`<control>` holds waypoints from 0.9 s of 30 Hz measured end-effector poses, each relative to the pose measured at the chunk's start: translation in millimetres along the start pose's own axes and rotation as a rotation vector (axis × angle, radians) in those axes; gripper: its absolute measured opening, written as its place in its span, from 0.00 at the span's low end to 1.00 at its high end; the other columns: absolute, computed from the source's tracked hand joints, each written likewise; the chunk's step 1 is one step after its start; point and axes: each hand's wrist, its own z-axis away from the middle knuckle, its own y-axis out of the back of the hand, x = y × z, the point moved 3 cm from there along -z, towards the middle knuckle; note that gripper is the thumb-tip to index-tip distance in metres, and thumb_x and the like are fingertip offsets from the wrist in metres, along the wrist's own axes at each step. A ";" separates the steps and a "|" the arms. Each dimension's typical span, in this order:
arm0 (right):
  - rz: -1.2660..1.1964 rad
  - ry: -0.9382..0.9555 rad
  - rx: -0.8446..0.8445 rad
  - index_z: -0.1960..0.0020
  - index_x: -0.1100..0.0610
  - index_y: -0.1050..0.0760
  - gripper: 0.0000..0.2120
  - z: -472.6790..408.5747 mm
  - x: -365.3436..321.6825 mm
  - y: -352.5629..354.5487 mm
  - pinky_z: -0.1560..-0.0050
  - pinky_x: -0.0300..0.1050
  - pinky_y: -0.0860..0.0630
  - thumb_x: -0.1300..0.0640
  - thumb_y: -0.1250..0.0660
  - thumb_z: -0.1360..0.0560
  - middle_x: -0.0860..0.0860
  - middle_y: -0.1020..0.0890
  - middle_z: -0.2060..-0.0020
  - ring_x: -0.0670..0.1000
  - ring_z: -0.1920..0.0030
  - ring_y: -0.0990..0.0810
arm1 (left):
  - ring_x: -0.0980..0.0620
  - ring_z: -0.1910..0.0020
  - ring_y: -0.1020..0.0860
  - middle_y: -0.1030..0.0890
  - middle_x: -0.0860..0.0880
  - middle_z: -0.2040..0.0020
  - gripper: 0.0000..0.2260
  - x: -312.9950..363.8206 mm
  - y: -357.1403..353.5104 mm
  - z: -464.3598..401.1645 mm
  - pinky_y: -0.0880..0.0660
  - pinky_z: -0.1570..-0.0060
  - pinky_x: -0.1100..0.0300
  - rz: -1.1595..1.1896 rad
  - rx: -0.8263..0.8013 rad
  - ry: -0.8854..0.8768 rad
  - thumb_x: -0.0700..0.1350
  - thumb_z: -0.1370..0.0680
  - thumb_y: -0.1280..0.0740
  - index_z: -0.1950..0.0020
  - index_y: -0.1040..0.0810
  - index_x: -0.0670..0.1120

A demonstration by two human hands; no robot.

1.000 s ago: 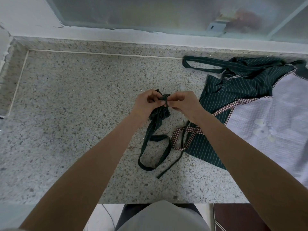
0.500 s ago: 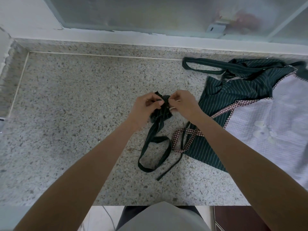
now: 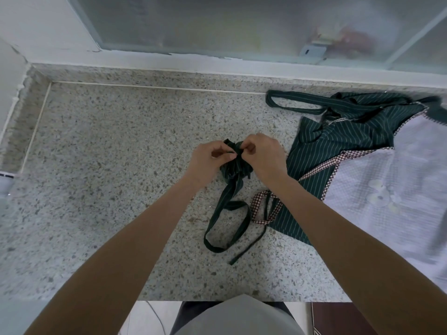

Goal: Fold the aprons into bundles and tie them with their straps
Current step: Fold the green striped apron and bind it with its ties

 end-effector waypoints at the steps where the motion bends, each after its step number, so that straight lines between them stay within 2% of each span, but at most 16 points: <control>1: 0.038 -0.004 0.025 0.51 0.57 0.20 0.07 1.1 -1.1 -1.1 0.59 0.45 0.27 0.61 0.35 0.27 0.51 0.20 0.55 0.52 0.55 0.22 | 0.58 0.60 0.22 0.19 0.51 0.61 0.01 -0.3 0.9 -0.8 0.27 0.54 0.64 -0.023 -0.013 -0.011 0.39 0.26 0.30 0.57 0.19 0.45; 3: 0.081 0.000 0.060 0.50 0.56 0.20 0.08 2.1 -2.8 -1.6 0.61 0.43 0.30 0.61 0.36 0.25 0.50 0.20 0.54 0.52 0.55 0.22 | 0.47 0.57 0.21 0.18 0.45 0.58 0.01 0.6 3.3 -1.8 0.25 0.50 0.55 -0.078 -0.039 -0.034 0.40 0.27 0.29 0.57 0.18 0.43; 5: 0.090 0.053 0.101 0.51 0.56 0.19 0.08 2.8 -6.4 -1.0 0.59 0.43 0.32 0.62 0.36 0.26 0.50 0.19 0.55 0.53 0.53 0.23 | 0.43 0.54 0.21 0.18 0.42 0.56 0.02 1.3 5.5 -1.5 0.26 0.48 0.51 -0.122 -0.058 -0.049 0.39 0.27 0.29 0.56 0.18 0.41; 7: 0.092 0.108 0.117 0.53 0.57 0.18 0.07 0.9 -8.4 -0.6 0.55 0.45 0.32 0.63 0.35 0.27 0.51 0.17 0.57 0.56 0.50 0.25 | 0.44 0.54 0.21 0.18 0.42 0.56 0.03 3.1 7.5 -0.2 0.26 0.48 0.51 -0.135 -0.076 -0.051 0.39 0.27 0.29 0.56 0.19 0.40; 11: 0.042 0.019 -0.028 0.51 0.59 0.21 0.07 -7.9 -2.4 -3.0 0.55 0.45 0.28 0.64 0.36 0.26 0.55 0.19 0.55 0.54 0.53 0.23 | 0.46 0.55 0.21 0.18 0.45 0.57 0.01 6.2 9.6 -0.3 0.26 0.47 0.54 -0.119 -0.103 -0.034 0.39 0.27 0.30 0.57 0.19 0.41; 14: -0.040 -0.046 0.013 0.52 0.61 0.21 0.07 -8.9 1.2 -2.5 0.55 0.49 0.24 0.66 0.37 0.27 0.56 0.19 0.56 0.54 0.55 0.22 | 0.50 0.55 0.22 0.19 0.46 0.56 0.00 9.4 11.5 -0.6 0.26 0.47 0.57 -0.114 -0.125 -0.031 0.38 0.27 0.30 0.57 0.19 0.42; 19: -0.065 -0.117 0.032 0.55 0.61 0.21 0.07 -9.5 3.5 -5.8 0.59 0.43 0.27 0.67 0.37 0.27 0.55 0.20 0.59 0.52 0.57 0.23 | 0.60 0.57 0.24 0.23 0.55 0.58 0.01 5.3 21.0 -0.7 0.29 0.47 0.65 -0.151 -0.128 -0.055 0.37 0.27 0.29 0.57 0.20 0.40; 21: -0.087 -0.162 0.032 0.55 0.61 0.21 0.06 -9.5 4.1 -7.5 0.59 0.43 0.25 0.67 0.36 0.27 0.55 0.20 0.59 0.51 0.59 0.23 | 0.59 0.57 0.24 0.23 0.55 0.58 0.01 5.1 21.5 0.6 0.29 0.49 0.66 -0.157 -0.126 -0.055 0.38 0.27 0.29 0.57 0.20 0.42; 23: -0.162 -0.228 0.036 0.55 0.61 0.21 0.06 -9.3 7.6 -6.5 0.60 0.37 0.25 0.67 0.36 0.26 0.54 0.20 0.60 0.49 0.59 0.23 | 0.57 0.55 0.23 0.22 0.56 0.58 0.01 5.1 21.0 0.5 0.28 0.48 0.63 -0.174 -0.115 -0.034 0.39 0.26 0.30 0.57 0.20 0.42; 25: -0.251 -0.249 -0.006 0.53 0.60 0.20 0.06 -6.5 10.4 -4.3 0.63 0.25 0.31 0.66 0.36 0.25 0.52 0.20 0.59 0.47 0.58 0.24 | 0.56 0.54 0.22 0.21 0.55 0.57 0.03 4.8 20.2 1.2 0.28 0.47 0.60 -0.176 -0.079 -0.026 0.40 0.25 0.30 0.55 0.20 0.41; 26: -0.275 -0.249 -0.049 0.50 0.60 0.20 0.07 -4.0 13.0 -6.7 0.63 0.23 0.33 0.65 0.36 0.24 0.50 0.21 0.58 0.46 0.57 0.25 | 0.55 0.53 0.22 0.20 0.54 0.56 0.04 5.8 19.5 2.9 0.27 0.46 0.59 -0.171 -0.071 -0.026 0.41 0.25 0.30 0.52 0.20 0.41; 27: -0.314 -0.268 -0.086 0.47 0.60 0.21 0.09 1.4 14.1 -8.1 0.60 0.25 0.32 0.63 0.38 0.22 0.49 0.22 0.56 0.46 0.55 0.25 | 0.55 0.51 0.22 0.20 0.52 0.52 0.07 7.0 16.7 5.0 0.27 0.44 0.59 -0.160 -0.089 -0.026 0.41 0.25 0.30 0.49 0.21 0.41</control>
